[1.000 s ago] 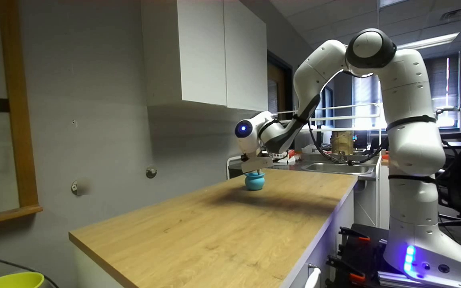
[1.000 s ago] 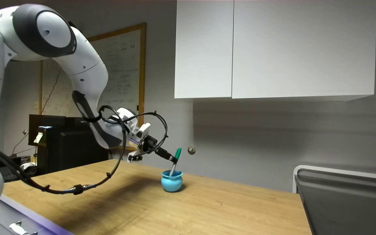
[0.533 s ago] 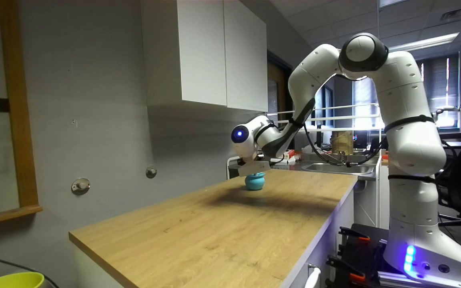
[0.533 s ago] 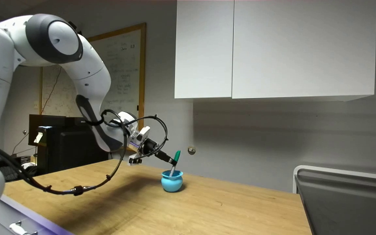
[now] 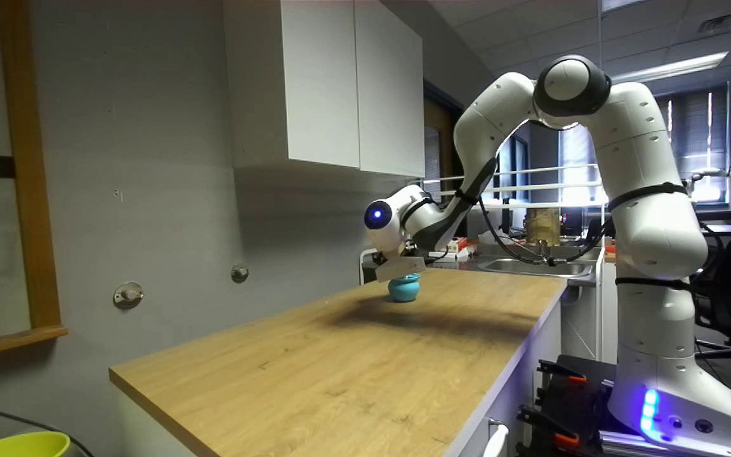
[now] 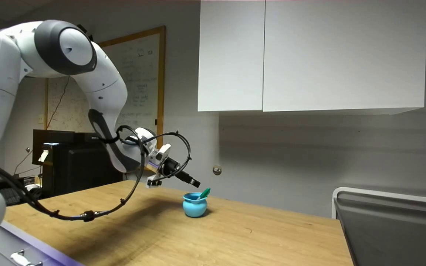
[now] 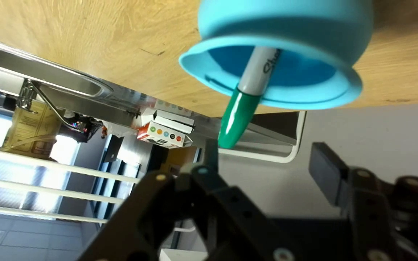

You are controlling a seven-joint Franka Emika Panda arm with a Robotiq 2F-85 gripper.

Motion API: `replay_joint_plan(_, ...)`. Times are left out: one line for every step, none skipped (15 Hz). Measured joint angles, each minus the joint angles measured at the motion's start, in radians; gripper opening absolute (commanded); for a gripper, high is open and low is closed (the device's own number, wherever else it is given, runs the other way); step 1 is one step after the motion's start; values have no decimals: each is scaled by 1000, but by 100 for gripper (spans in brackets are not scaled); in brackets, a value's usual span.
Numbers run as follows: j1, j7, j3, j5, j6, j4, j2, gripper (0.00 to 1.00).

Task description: Put the marker in the bowl

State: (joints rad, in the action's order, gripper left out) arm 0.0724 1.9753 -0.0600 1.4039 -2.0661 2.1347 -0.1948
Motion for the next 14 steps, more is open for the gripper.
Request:
replay_joint_plan(1, 0, 0, 0, 0, -1, -1, 100)
replay_joint_plan(1, 0, 0, 0, 0, -1, -2, 100)
replay_joint_plan(2, 0, 0, 0, 0, -2, -2, 100)
replay_joint_plan(2, 0, 0, 0, 0, -3, -2, 100)
replay_joint_plan(2, 0, 0, 0, 0, -4, -1, 100)
replay_joint_plan(2, 0, -1, -1, 0, -5, 0, 100)
replay_joint_plan(2, -5, -1, -8, -3, -5, 3, 100)
replay_joint_plan(2, -22, -2, -28, -12, -5, 10, 100)
replay_joint_plan(-1, -64, -3, -69, -45, -5, 20, 100)
replay_joint_plan(-3, -118, -3, -117, -89, -4, 34, 100)
replay_joint_plan(-5, -177, -4, -168, -134, -1, 52, 100)
replay_joint_plan(-7, -239, -4, -220, -177, 3, 74, 100)
replay_joint_plan(-9, -303, -4, -274, -220, 11, 97, 100)
replay_joint_plan(-11, -373, -3, -334, -260, 21, 122, 100)
